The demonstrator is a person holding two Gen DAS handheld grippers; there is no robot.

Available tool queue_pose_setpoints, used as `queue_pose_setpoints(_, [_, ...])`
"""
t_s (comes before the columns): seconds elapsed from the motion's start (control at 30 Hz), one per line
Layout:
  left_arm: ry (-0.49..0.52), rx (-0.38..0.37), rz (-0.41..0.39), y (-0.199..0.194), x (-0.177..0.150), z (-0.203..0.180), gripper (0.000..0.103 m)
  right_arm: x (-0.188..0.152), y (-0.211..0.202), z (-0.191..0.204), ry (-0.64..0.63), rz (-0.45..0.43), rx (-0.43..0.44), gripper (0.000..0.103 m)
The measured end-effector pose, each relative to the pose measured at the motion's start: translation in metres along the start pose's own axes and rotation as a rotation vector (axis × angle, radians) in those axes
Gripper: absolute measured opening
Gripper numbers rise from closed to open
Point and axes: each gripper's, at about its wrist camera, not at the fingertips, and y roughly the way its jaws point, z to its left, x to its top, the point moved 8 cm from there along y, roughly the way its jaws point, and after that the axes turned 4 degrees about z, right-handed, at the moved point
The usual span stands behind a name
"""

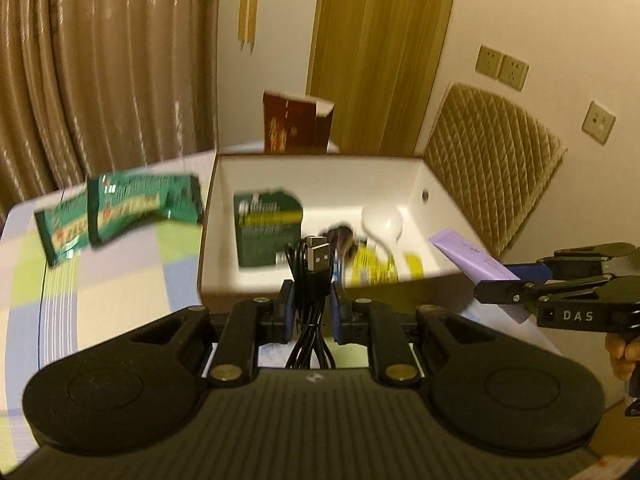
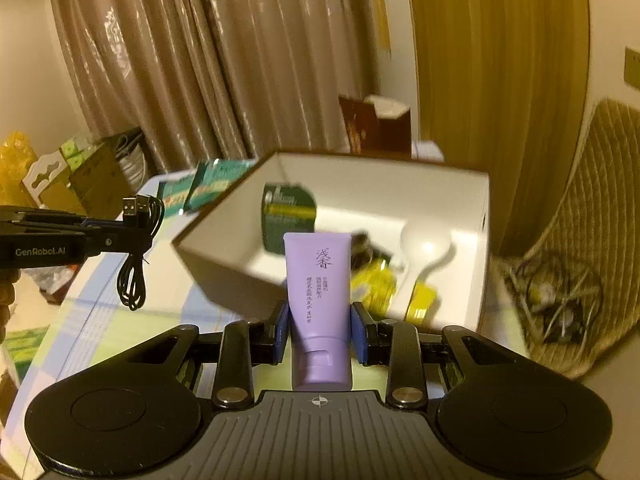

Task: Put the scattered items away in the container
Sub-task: 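Carry USB cable with left gripper while right carries purple tube over box, then open left gripper to drop cable while right lowers purple tube into box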

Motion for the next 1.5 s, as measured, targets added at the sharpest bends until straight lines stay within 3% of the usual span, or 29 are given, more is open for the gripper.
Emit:
queue_pose_setpoints(0.23, [0.002, -0.021, -0.022, 0.023, 0.05, 0.003, 0.014, 0.045, 0.012, -0.013, -0.011, -0.032, 0.005, 0.029])
queue_pose_setpoints(0.47, [0.004, -0.014, 0.047, 0.07, 0.069, 0.012, 0.014, 0.069, 0.048, -0.025, -0.022, 0.017, 0.006, 0.029])
queue_pose_setpoints(0.83, [0.003, 0.026, 0.218, 0.15, 0.047, 0.032, 0.014, 0.056, 0.105, -0.036, -0.029, 0.161, 0.004, 0.029])
queue_pose_setpoints(1.13, [0.026, 0.067, 0.364, 0.192, 0.02, 0.043, 0.014, 0.038, 0.131, -0.044, -0.027, 0.256, 0.009, 0.029])
queue_pose_setpoints(1.5, [0.042, 0.079, 0.386, 0.196, 0.017, 0.05, 0.016, 0.029, 0.145, -0.05, -0.028, 0.318, 0.011, 0.029])
